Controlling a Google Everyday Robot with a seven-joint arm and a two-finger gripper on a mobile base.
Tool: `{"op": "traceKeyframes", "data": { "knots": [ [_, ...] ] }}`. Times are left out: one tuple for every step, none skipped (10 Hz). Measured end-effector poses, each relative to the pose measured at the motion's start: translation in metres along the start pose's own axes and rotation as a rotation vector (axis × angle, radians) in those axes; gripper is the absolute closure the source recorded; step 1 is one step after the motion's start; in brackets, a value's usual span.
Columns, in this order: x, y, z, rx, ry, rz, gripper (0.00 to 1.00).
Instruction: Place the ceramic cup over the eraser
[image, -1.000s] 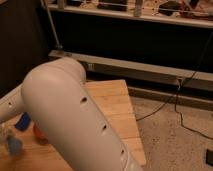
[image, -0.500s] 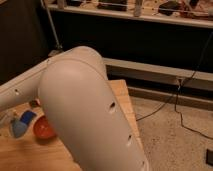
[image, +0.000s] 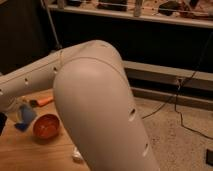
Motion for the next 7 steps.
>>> {"op": "traceKeyframes", "data": {
  "knots": [
    [0.008,-0.011,0.001,0.007,0.012,0.022,1.0],
    [0.018,-0.028,0.001,0.018,0.029,0.05,1.0],
    [0.024,-0.039,0.002,0.027,0.04,0.062,1.0],
    [0.031,-0.052,0.002,0.042,0.051,0.072,1.0],
    [0.036,-0.071,0.002,0.072,0.059,0.081,1.0],
    [0.038,-0.084,0.001,0.093,0.063,0.088,1.0],
    [0.039,-0.097,0.001,0.112,0.065,0.099,1.0]
  ]
}}
